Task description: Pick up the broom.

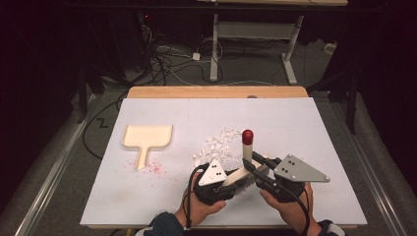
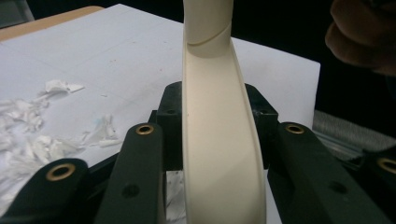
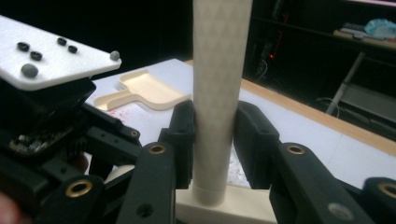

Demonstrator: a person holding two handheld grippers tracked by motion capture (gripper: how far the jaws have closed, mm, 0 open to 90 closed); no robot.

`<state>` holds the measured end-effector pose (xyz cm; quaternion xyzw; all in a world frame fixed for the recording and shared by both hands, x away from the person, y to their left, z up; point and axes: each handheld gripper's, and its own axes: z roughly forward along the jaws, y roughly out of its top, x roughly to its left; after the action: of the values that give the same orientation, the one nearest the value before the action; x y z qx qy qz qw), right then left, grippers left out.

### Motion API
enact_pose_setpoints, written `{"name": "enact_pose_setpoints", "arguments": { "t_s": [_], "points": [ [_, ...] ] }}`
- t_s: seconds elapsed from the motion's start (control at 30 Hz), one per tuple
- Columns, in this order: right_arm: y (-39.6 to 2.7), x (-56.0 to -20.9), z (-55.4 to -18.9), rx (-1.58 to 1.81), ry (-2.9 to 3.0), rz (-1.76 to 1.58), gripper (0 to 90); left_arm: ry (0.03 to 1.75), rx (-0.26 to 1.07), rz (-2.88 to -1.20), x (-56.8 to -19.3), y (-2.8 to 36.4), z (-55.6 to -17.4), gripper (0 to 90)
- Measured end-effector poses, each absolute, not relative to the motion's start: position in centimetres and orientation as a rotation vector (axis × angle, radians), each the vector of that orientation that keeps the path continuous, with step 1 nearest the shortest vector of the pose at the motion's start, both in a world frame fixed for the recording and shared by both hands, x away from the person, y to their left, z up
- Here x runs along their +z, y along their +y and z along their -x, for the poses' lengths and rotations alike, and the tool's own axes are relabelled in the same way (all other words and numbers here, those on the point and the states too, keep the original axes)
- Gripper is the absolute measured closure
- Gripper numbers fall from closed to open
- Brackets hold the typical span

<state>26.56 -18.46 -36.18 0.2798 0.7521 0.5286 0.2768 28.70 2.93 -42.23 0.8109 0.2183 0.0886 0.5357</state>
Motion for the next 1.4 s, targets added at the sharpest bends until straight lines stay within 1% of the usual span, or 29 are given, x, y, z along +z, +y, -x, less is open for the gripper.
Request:
{"name": "enact_pose_setpoints", "arguments": {
  "t_s": [0.03,0.13,0.23,0.3,0.33,0.37,0.43,0.47,0.5,0.6,0.73,0.77,0.8,0.83,0.87,0.9,0.93,1.0,1.03,1.1,1.17,1.23,1.27,1.3,1.33,1.37,1.4],
  "points": [
    [-18.6,-36.0,-26.4,1.437,2.019,-0.734,67.3,0.509,0.217,-1.941,-42.0,3.2,-28.6,64.6],
    [-18.9,-35.2,-26.0,1.481,2.023,-0.674,56.8,0.48,0.219,-1.98,-41.4,4.1,-28.5,64.6],
    [-19.7,-34.6,-25.9,1.497,2.037,-0.617,48.8,0.45,0.2,-2.011,-41.0,5.3,-28.7,64.7],
    [-20.0,-34.6,-26.0,1.499,2.075,-0.591,48.3,0.433,0.198,-2.032,-40.8,5.7,-28.7,64.6],
    [-20.6,-34.6,-26.4,1.45,2.171,-0.571,42.5,0.396,0.202,-2.057,-40.6,6.4,-28.5,64.7],
    [-20.8,-34.7,-26.5,1.443,2.214,-0.555,41.4,0.371,0.186,-2.073,-40.6,6.8,-28.4,64.6],
    [-21.1,-35.0,-26.6,1.403,2.29,-0.505,37.8,0.325,0.193,-2.108,-40.5,7.3,-28.1,64.6],
    [-21.1,-35.3,-26.7,1.382,2.327,-0.461,37.7,0.325,0.193,-2.108,-40.5,7.3,-28.1,64.6],
    [-21.0,-35.7,-26.8,1.36,2.372,-0.43,37.3,0.267,0.169,-2.14,-40.4,7.7,-27.8,64.6],
    [-20.3,-36.9,-27.0,1.33,2.526,-0.322,36.0,0.179,0.139,-2.167,-40.2,7.7,-27.2,64.6],
    [-18.7,-38.8,-26.8,1.207,2.66,-0.213,33.7,0.022,0.087,-2.172,-39.9,7.2,-26.1,64.4],
    [-18.4,-39.3,-26.8,1.201,2.698,-0.185,34.6,-0.003,0.079,-2.177,-39.9,6.9,-25.9,64.5],
    [-18.1,-39.7,-26.7,1.202,2.733,-0.158,39.8,-0.018,0.079,-2.189,-39.9,6.7,-25.8,64.4],
    [-17.8,-40.0,-26.6,1.206,2.759,-0.134,42.4,-0.027,0.084,-2.199,-40.0,6.5,-25.6,64.4],
    [-17.5,-40.2,-26.5,1.207,2.776,-0.129,46.8,-0.026,0.089,-2.206,-40.1,6.4,-25.6,64.1],
    [-17.4,-40.2,-26.5,1.214,2.804,-0.115,56.5,-0.016,0.096,-2.211,-40.1,6.4,-25.7,63.9],
    [-17.4,-40.3,-26.5,1.231,2.819,-0.103,63.6,-0.003,0.1,-2.214,-40.2,6.5,-25.8,63.5],
    [-17.4,-40.3,-26.5,1.24,2.807,-0.107,66.3,0.015,0.116,-2.212,-40.3,6.6,-26.0,61.2],
    [-17.4,-40.3,-26.5,1.24,2.807,-0.107,66.3,0.015,0.116,-2.212,-40.3,6.6,-26.0,57.7],
    [-17.4,-40.4,-26.6,1.228,2.78,-0.117,67.8,0.063,0.173,-2.207,-40.1,6.9,-26.3,54.4],
    [-17.7,-40.2,-26.9,1.227,2.765,-0.137,67.9,0.11,0.223,-2.2,-40.0,7.4,-26.5,46.6],
    [-18.0,-40.1,-27.1,1.221,2.744,-0.186,67.8,0.15,0.238,-2.164,-39.9,8.4,-26.8,42.9],
    [-18.2,-39.9,-27.3,1.224,2.73,-0.21,67.8,0.176,0.279,-2.165,-39.9,8.9,-26.8,41.1],
    [-18.4,-39.8,-27.5,1.225,2.715,-0.25,67.8,0.2,0.323,-2.172,-40.0,9.4,-26.9,37.4],
    [-18.6,-39.6,-27.8,1.222,2.702,-0.305,67.7,0.231,0.35,-2.167,-40.2,9.9,-27.0,34.1],
    [-18.9,-39.5,-28.2,1.236,2.687,-0.363,67.8,0.231,0.35,-2.167,-40.2,9.9,-27.0,33.4],
    [-19.3,-39.3,-28.5,1.254,2.67,-0.407,67.8,0.296,0.436,-2.165,-40.6,11.0,-26.8,30.5]
  ]
}}
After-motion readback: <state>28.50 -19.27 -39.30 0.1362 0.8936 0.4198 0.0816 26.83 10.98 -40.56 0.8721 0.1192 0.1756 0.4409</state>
